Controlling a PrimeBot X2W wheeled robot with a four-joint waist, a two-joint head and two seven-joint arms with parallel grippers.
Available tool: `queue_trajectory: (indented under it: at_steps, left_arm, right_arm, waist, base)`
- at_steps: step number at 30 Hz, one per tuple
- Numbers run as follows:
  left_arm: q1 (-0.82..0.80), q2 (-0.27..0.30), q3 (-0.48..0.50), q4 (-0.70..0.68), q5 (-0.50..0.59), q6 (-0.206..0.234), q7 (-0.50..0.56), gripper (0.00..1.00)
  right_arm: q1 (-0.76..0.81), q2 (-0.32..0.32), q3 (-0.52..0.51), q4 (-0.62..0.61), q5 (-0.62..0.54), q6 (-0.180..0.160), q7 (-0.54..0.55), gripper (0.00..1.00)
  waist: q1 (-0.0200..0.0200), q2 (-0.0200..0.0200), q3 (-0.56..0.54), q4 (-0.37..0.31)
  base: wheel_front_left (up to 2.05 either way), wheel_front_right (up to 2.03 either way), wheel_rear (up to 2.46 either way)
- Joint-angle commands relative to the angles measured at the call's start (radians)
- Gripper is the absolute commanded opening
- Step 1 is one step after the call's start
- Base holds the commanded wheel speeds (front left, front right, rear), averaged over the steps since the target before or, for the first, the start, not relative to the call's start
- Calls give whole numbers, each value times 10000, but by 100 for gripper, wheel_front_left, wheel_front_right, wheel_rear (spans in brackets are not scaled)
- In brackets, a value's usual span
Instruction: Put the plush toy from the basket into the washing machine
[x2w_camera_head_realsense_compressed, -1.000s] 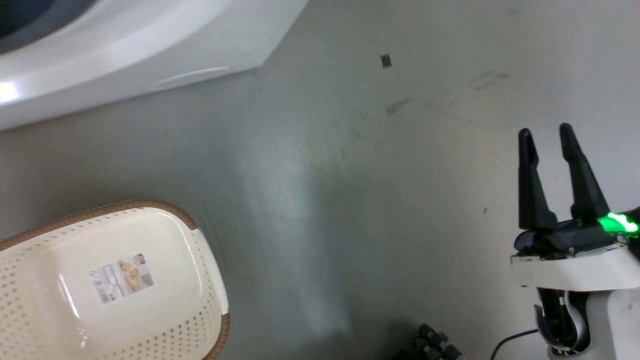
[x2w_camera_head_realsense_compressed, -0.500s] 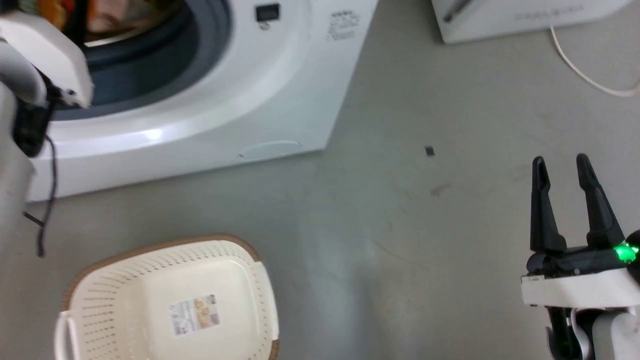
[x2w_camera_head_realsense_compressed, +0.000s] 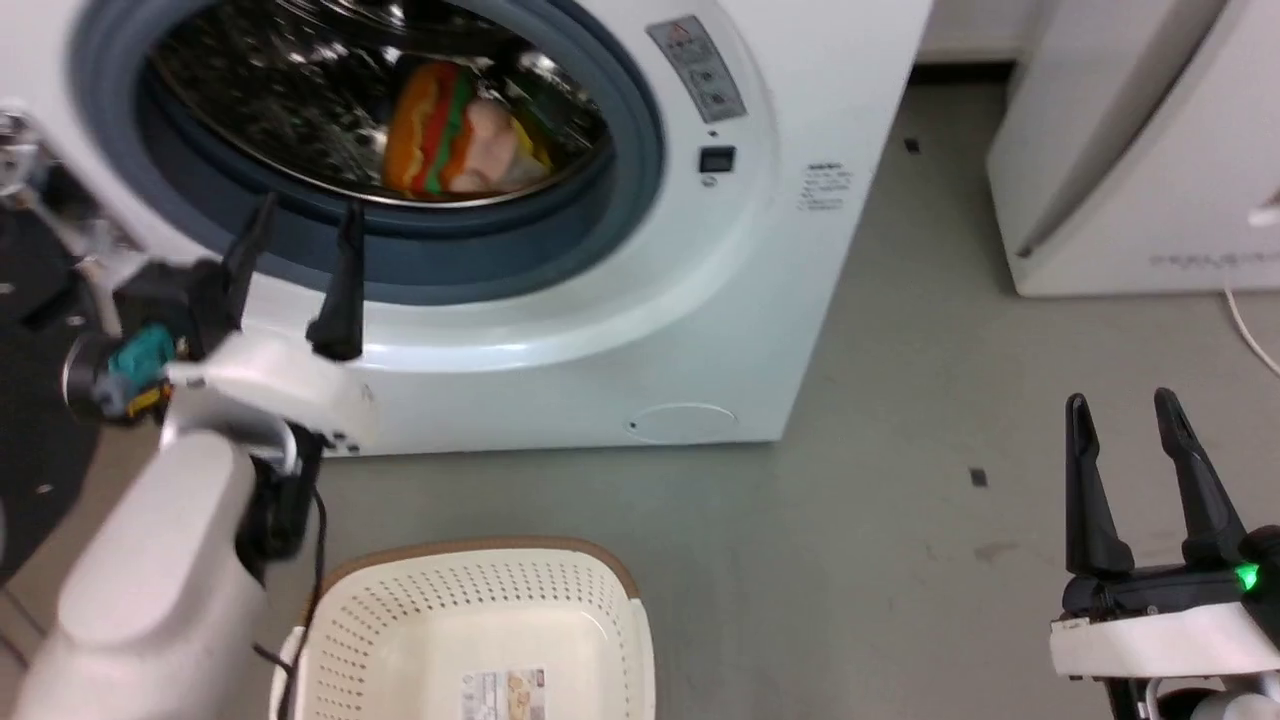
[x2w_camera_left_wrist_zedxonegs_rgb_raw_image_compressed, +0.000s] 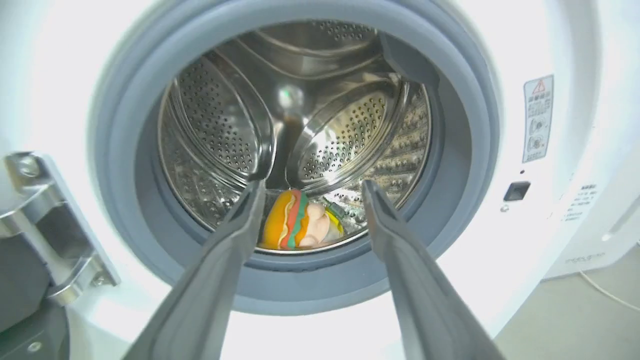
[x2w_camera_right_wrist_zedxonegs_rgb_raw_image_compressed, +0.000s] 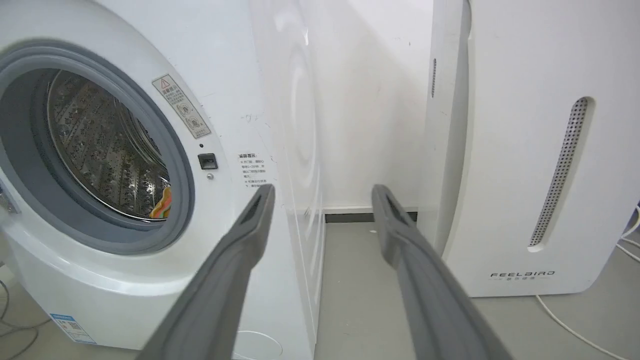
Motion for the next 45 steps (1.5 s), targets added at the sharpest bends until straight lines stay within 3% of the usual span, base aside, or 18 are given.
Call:
queue_trajectory:
  at_steps: [1,8,15,29,30,45]
  left_arm:
    - [495,-120,266,-349,85,170,-49,100]
    - [3677,-1201,1588,-2641,900,784,-53,100]
    - [5602,-2083,2105,-3280,2416,927,-54,100]
    - [6475,-3185,2963,-3181,3951,-42,-54,100]
    - [6386,-3193,2965,-3185,3937,-62,-11,0]
    - [6403,-3298,3137,-3282,4181,-198,219,0]
  right_arm:
    - [108,-4,-27,-38,-48,-9,-42,100]
    - [567,-4,-118,27,90,-9,-42,100]
    - [1130,-4,-237,127,317,-9,-42,100]
    - [1473,-4,-56,239,245,-9,-42,100]
    - [1400,0,-59,221,255,-2,1,0]
    - [1318,0,26,256,108,-3,221,0]
  waist:
    - [2,-1,-494,465]
    - [2,-1,-1014,741]
    - [2,-1,-1305,1003]
    - [2,-1,-1489,1217]
    - [2,-1,-1491,1218]
    - [2,-1,-1551,1147]
  base:
    - [0,0,0]
    - [0,0,0]
    - [0,0,0]
    - [0,0,0]
    - [0,0,0]
    - [0,0,0]
